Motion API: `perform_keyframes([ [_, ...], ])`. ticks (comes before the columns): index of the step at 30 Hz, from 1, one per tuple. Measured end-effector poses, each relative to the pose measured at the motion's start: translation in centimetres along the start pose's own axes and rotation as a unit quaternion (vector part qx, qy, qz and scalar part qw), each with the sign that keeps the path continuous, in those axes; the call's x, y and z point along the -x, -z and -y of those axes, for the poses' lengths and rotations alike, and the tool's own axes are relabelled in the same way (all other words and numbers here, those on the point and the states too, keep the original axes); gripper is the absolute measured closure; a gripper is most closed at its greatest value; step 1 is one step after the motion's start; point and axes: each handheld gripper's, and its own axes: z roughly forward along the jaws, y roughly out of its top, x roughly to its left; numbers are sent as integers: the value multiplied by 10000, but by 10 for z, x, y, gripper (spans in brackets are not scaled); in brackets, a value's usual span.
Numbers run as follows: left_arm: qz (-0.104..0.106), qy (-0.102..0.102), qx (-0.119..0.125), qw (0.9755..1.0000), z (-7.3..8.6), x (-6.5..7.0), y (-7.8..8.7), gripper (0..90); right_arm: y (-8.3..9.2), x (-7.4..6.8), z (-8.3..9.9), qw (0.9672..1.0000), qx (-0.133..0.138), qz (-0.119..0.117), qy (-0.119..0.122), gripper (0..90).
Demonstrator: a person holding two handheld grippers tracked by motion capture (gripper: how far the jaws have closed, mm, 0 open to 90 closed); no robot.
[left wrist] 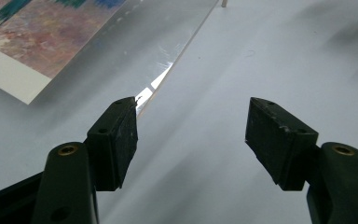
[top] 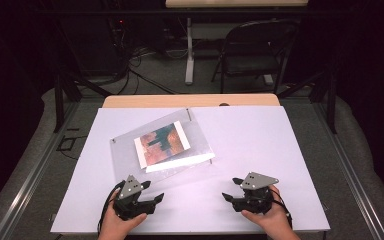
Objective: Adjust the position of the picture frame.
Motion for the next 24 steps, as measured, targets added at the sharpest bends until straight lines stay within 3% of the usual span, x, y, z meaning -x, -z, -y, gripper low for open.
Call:
perform_keyframes([
  [6, 26, -186, -28, 9998, -1, 4, -2, 349, 2, 2, 0, 9999, 135, 51, -89, 375],
  [13, -49, -84, 3, 10000, -2, 4, 0, 350, 1, -1, -1, 9999, 80, 66, -34, 413],
  [21, -96, 20, 38, 9999, -1, 4, 2, 362, -2, 2, -2, 9998, 63, -169, -93, 481],
  [24, -103, 44, 63, 9999, -1, 3, 4, 378, -4, 2, -3, 9999, 37, -151, -45, 495],
])
